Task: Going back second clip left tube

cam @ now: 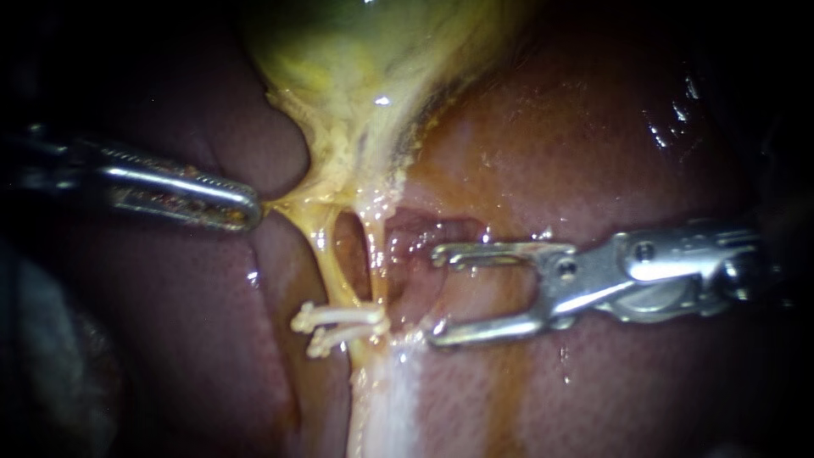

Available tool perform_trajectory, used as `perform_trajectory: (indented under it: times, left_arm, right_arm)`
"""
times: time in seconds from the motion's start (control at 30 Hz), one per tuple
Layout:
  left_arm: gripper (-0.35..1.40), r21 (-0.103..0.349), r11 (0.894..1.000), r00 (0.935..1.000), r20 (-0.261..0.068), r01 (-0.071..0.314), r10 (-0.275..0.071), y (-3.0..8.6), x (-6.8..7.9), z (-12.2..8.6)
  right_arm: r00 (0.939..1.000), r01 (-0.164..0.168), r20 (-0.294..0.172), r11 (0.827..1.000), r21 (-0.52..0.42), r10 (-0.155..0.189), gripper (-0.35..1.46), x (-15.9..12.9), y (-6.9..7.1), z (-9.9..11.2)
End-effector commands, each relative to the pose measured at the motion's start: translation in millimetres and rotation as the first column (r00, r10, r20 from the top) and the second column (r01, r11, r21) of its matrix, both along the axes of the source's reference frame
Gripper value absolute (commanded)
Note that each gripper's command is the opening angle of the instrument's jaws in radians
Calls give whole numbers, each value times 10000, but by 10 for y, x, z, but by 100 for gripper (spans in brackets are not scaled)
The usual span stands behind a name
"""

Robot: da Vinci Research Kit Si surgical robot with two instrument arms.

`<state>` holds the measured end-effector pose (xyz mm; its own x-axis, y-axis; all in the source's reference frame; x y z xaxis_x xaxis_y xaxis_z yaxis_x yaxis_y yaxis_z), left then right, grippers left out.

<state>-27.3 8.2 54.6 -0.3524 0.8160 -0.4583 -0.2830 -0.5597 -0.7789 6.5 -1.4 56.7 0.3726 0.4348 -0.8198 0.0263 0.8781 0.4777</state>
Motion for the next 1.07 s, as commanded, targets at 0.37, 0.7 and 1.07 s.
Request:
perform_trajectory:
  times: [0.37, 0.7, 1.07]
  left_arm:
    - [-35, -2, 10000, 10000, 10, -16, 16, -3, -15, 7]
    - [-35, -24, 9997, 9997, 122, -223, 223, -18, -41, 35]
    - [-35, -19, 9996, 9996, 115, -270, 270, -19, -41, 37]
  right_arm:
    - [9988, 346, 352, 9987, -376, -333, 50, -27, 19, -4]
    - [9989, 318, 355, 9987, -407, -303, 50, -33, 24, -10]
    - [9989, 317, 354, 9987, -401, -303, 50, -33, 23, -12]
